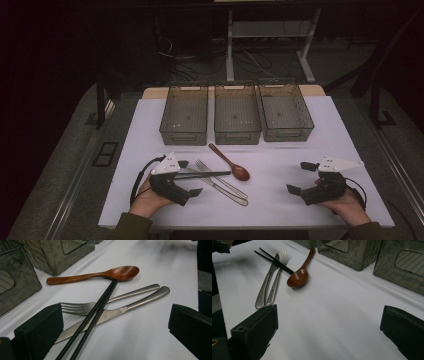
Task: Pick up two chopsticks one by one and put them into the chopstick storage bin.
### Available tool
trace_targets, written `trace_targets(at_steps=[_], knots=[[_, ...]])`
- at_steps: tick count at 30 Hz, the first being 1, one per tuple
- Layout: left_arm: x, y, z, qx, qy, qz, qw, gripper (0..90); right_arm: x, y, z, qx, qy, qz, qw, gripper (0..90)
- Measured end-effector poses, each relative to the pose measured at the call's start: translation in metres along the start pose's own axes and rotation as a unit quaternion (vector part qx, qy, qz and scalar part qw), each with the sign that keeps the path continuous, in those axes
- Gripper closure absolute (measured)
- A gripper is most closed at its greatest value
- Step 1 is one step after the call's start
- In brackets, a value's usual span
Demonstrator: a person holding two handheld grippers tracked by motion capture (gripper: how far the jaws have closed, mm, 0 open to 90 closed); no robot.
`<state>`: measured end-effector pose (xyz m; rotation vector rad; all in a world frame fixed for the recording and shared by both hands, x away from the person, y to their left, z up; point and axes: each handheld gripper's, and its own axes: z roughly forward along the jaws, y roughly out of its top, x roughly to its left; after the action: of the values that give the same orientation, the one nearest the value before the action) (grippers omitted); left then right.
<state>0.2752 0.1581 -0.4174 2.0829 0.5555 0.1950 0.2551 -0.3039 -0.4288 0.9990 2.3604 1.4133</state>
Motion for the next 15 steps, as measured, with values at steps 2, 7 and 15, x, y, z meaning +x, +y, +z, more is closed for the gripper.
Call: trace_targets(at_steps=[2,7,15], knots=[[0.0003,0.0004,-0.0005,0.000,-0.001,0.001,1.0000,0.0,-0.0003,0.0001,-0.0012,-0.003,0.001,0.001,1.0000,1.0],[0.0012,0.0013,-0.0003,-0.001,-0.003,-0.001,1.0000,0.0,-0.0011,-0.0002,-0.0028,-0.005,0.003,0.004,1.0000,1.0],[0.0042,0.0054,-0.0008,0.001,-0.007,0.003,1.0000,0.0,-0.0015,-0.0007,-0.0049,-0.009,0.007,0.006,0.9999,1.0]])
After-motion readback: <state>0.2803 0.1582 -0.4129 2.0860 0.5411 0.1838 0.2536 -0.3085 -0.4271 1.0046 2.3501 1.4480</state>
